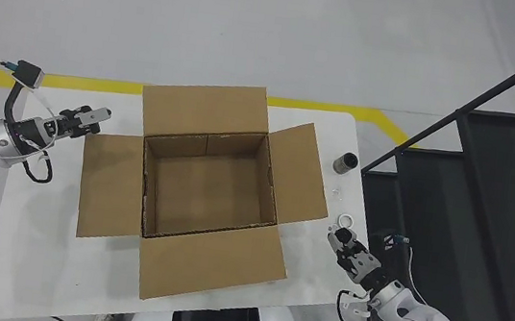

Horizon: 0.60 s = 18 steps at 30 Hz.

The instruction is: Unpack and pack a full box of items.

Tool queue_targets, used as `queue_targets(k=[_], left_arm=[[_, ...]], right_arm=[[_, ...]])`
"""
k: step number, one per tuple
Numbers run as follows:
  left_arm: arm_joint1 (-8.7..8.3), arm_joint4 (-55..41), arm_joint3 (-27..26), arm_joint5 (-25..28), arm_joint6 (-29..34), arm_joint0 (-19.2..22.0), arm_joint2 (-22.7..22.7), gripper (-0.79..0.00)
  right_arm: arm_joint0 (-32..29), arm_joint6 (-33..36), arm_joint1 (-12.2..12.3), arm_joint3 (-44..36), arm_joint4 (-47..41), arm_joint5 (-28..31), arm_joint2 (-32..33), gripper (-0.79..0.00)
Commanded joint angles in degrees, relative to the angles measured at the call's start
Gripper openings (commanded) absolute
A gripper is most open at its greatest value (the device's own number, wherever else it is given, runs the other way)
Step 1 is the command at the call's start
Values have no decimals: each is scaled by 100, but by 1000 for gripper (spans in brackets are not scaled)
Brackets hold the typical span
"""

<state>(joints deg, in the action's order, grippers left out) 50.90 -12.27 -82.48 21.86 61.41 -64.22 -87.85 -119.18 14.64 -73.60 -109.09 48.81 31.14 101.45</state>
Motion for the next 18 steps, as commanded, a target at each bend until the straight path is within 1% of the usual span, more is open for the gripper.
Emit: queue_targets(k=[1, 11, 13, 15, 18], left_arm=[[0, 0, 0, 0, 0, 0, 0, 0], [0, 0, 0, 0, 0, 0, 0, 0], [0, 0, 0, 0, 0, 0, 0, 0], [0, 0, 0, 0, 0, 0, 0, 0], [0, 0, 0, 0, 0, 0, 0, 0]], right_arm=[[0, 0, 0, 0, 0, 0, 0, -785], [34, 16, 1, -4, -33, -8, -32, -785], [108, 95, 18, -123, -185, 212, -85, -785], [141, 90, 32, -332, -336, 226, -1, -785], [122, 84, 52, -674, -456, 5, 281, -785]])
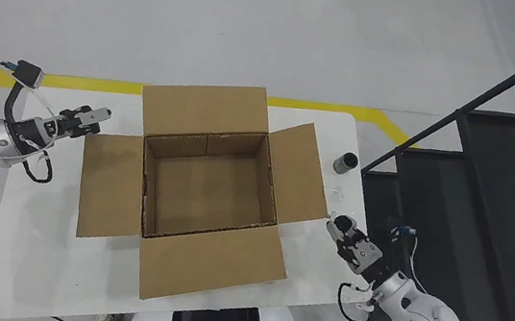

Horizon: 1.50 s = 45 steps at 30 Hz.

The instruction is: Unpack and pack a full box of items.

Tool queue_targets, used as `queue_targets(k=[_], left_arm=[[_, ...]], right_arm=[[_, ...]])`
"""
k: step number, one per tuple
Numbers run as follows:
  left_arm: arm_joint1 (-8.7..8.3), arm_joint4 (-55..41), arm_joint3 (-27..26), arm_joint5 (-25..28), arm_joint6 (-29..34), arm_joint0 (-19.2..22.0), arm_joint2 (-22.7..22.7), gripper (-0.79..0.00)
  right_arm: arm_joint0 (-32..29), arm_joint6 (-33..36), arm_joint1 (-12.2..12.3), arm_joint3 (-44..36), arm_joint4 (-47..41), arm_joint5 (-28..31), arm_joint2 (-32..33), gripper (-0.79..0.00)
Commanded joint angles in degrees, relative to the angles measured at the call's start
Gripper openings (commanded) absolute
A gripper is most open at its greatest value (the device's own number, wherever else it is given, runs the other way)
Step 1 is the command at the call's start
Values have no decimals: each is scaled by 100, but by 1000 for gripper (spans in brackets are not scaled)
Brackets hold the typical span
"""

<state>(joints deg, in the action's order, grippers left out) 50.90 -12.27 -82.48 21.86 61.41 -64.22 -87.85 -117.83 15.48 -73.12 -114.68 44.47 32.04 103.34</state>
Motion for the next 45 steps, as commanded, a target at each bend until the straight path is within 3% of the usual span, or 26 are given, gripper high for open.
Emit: queue_targets(k=[1, 5, 10, 15, 19, 23, 34, 45], left_arm=[[0, 0, 0, 0, 0, 0, 0, 0], [0, 0, 0, 0, 0, 0, 0, 0], [0, 0, 0, 0, 0, 0, 0, 0], [0, 0, 0, 0, 0, 0, 0, 0], [0, 0, 0, 0, 0, 0, 0, 0], [0, 0, 0, 0, 0, 0, 0, 0], [0, 0, 0, 0, 0, 0, 0, 0], [0, 0, 0, 0, 0, 0, 0, 0]], right_arm=[[-31, 7, 11, -212, -40, -146, 179, -785], [-97, -7, 25, -548, 151, -456, 428, -785], [-198, 85, 59, -1077, -131, 214, 341, -785], [6, 524, 97, -1611, -73, 469, -209, -785], [520, 1218, 116, -1744, 431, 123, -1035, -785], [1367, 1752, 99, -1461, 602, -377, -1928, -785], [3657, 3257, -23, 203, 1441, -1788, -3494, -785], [4716, 3705, -193, 1257, 2630, -2415, -4717, -785]])
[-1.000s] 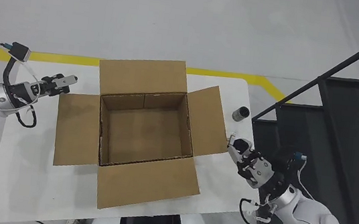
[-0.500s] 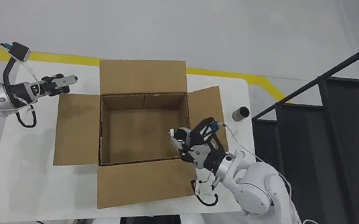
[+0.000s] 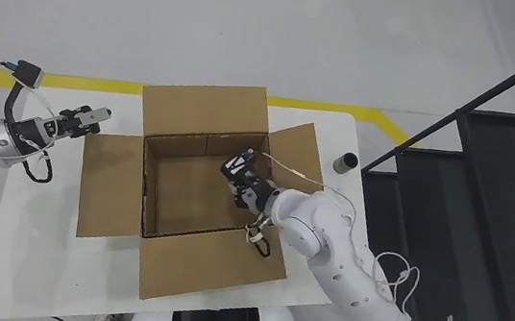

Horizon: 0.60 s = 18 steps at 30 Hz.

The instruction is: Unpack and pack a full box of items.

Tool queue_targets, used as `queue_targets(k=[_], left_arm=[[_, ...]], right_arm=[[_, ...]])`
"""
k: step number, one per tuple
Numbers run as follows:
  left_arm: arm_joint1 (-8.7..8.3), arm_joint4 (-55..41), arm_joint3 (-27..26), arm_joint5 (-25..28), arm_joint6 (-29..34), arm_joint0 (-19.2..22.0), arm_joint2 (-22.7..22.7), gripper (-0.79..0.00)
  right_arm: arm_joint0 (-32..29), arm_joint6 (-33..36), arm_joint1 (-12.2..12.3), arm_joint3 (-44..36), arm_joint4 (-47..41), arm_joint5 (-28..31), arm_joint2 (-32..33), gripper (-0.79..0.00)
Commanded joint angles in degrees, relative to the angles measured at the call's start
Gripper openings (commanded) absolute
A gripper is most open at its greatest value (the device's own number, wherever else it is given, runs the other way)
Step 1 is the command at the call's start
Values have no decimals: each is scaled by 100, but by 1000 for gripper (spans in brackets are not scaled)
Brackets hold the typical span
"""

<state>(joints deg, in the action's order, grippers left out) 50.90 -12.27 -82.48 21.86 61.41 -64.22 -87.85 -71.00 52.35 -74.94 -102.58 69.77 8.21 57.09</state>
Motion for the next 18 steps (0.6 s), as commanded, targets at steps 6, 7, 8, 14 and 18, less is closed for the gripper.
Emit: queue_targets(k=[6, 7, 8, 14, 18], left_arm=[[0, 0, 0, 0, 0, 0, 0, 0], [0, 0, 0, 0, 0, 0, 0, 0], [0, 0, 0, 0, 0, 0, 0, 0], [0, 0, 0, 0, 0, 0, 0, 0], [0, 0, 0, 0, 0, 0, 0, 0]], right_arm=[[264, 183, -100, 505, 512, -297, -536, -785], [314, 211, -117, 593, 554, -344, -590, -785], [361, 231, -136, 672, 561, -377, -641, -785], [630, 223, -244, 1107, 553, -589, -852, -785], [803, 191, -317, 1356, 515, -694, -966, -686]])
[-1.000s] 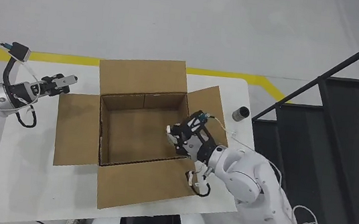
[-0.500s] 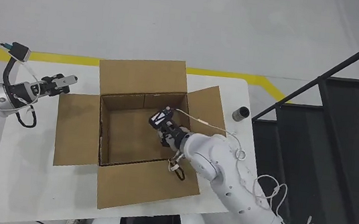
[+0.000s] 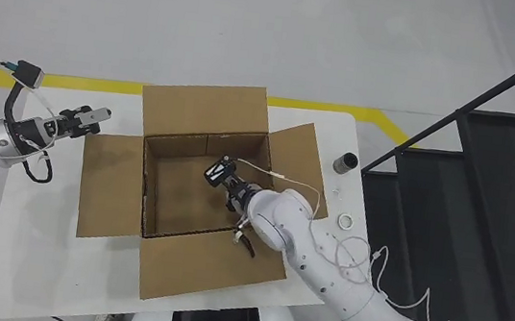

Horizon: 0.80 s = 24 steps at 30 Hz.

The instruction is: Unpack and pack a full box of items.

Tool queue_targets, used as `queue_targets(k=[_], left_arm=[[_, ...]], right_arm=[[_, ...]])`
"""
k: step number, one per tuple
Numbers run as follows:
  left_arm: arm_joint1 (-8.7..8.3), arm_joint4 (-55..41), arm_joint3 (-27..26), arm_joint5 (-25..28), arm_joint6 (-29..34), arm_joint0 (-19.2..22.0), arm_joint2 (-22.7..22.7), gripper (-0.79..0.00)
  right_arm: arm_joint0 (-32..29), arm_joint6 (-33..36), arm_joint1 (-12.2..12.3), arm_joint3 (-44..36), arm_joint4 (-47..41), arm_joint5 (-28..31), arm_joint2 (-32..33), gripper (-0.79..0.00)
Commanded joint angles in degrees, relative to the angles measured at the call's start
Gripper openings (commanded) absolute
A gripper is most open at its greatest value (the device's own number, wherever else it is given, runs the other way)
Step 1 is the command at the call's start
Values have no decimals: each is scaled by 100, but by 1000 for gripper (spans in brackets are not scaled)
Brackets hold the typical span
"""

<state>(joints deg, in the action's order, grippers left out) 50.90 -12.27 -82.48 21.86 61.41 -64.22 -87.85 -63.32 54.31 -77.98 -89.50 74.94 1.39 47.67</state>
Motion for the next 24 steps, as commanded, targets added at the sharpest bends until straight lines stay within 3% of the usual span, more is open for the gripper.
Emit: queue_targets(k=[1, 2, 8, 14, 18, 24], left_arm=[[0, 0, 0, 0, 0, 0, 0, 0], [0, 0, 0, 0, 0, 0, 0, 0], [0, 0, 0, 0, 0, 0, 0, 0], [0, 0, 0, 0, 0, 0, 0, 0], [0, 0, 0, 0, 0, 0, 0, 0], [0, 0, 0, 0, 0, 0, 0, 0]], right_arm=[[64, -17, -28, 85, -14, -32, -40, -231], [86, -21, -41, 118, -36, -45, -52, 0], [87, -82, -60, 77, -190, -29, 55, 0], [-271, -209, 27, -566, -602, 207, 479, 0], [-953, -956, 166, -1697, -1383, 724, 1217, 0], [-2558, -2453, 414, -3445, -2156, 1823, 2730, 0]])
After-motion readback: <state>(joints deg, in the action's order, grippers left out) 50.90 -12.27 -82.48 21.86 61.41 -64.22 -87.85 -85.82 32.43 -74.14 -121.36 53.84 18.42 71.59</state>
